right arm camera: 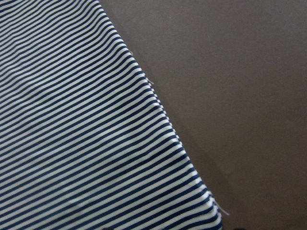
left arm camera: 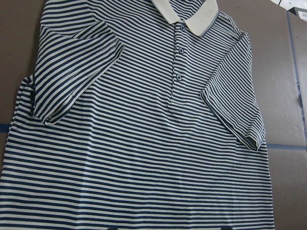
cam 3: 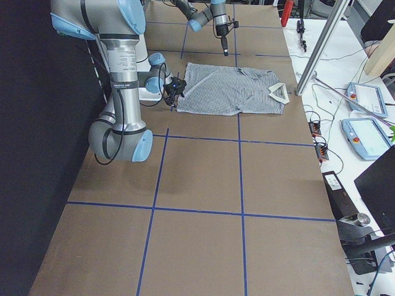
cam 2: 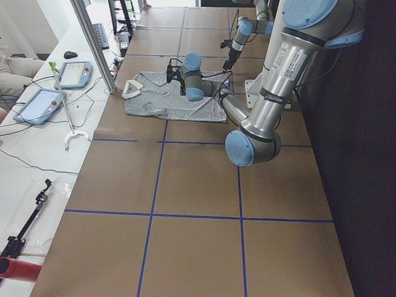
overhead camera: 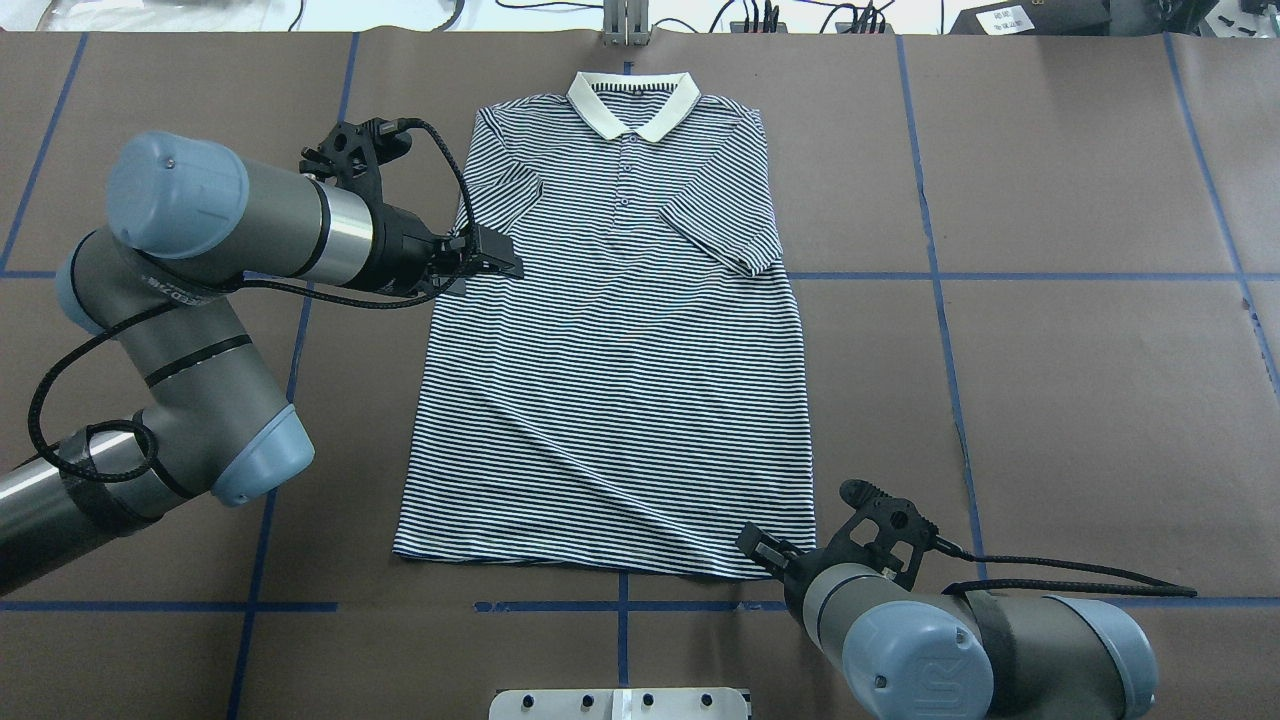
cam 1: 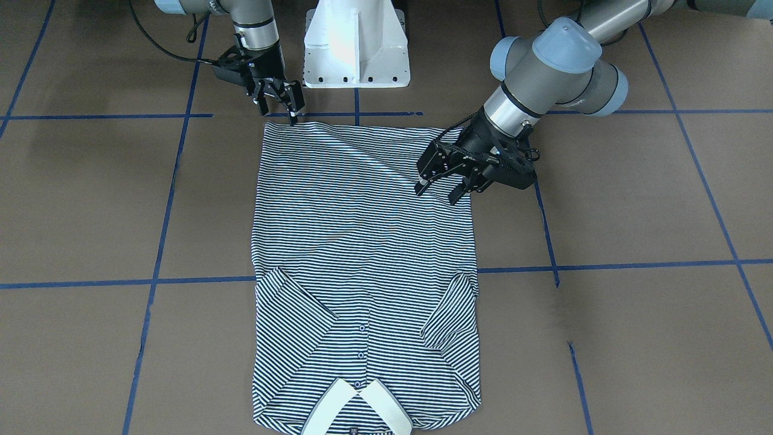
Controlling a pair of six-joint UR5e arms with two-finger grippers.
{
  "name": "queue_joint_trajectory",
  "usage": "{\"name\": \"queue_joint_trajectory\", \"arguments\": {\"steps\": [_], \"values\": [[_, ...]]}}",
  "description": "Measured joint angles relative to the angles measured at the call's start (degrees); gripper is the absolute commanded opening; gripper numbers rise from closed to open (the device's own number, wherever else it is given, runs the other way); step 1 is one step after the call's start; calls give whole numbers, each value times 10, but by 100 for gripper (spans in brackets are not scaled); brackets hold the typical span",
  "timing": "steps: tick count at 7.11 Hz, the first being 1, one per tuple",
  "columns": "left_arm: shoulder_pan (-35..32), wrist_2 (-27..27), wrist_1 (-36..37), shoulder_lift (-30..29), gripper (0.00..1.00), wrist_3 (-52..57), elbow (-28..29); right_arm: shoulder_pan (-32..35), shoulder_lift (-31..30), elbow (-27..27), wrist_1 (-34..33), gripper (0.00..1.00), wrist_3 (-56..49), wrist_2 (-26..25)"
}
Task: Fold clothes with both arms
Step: 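Move both grippers to the hem corners nearest the robot, then grasp the two hem corners with both grippers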
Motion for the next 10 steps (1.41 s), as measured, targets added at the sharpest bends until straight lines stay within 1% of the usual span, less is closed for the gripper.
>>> {"name": "queue_joint_trajectory", "arguments": {"steps": [2, 3, 5, 6, 7, 8, 9, 10], "values": [[0, 2, 0, 1, 80, 0, 0, -13, 1, -10, -17, 73, 8, -1], [0, 2, -1, 4, 80, 1, 1, -16, 1, -13, -18, 66, 10, -1], [0, 2, -1, 7, 80, 2, 1, -14, 2, -18, -20, 59, 10, -1], [0, 2, 0, 8, 80, 2, 2, -12, 1, -19, -20, 48, 10, -2], [0, 2, 0, 8, 80, 2, 3, -8, 1, -19, -20, 29, 10, -2], [0, 5, 0, 8, 80, 2, 4, -6, 1, -19, -20, 5, 10, -2], [0, 11, 0, 11, 80, 3, 5, -4, 1, -19, -20, 0, 10, -2], [0, 16, -1, 14, 81, 3, 5, -3, 1, -19, -21, 0, 10, -2]]}}
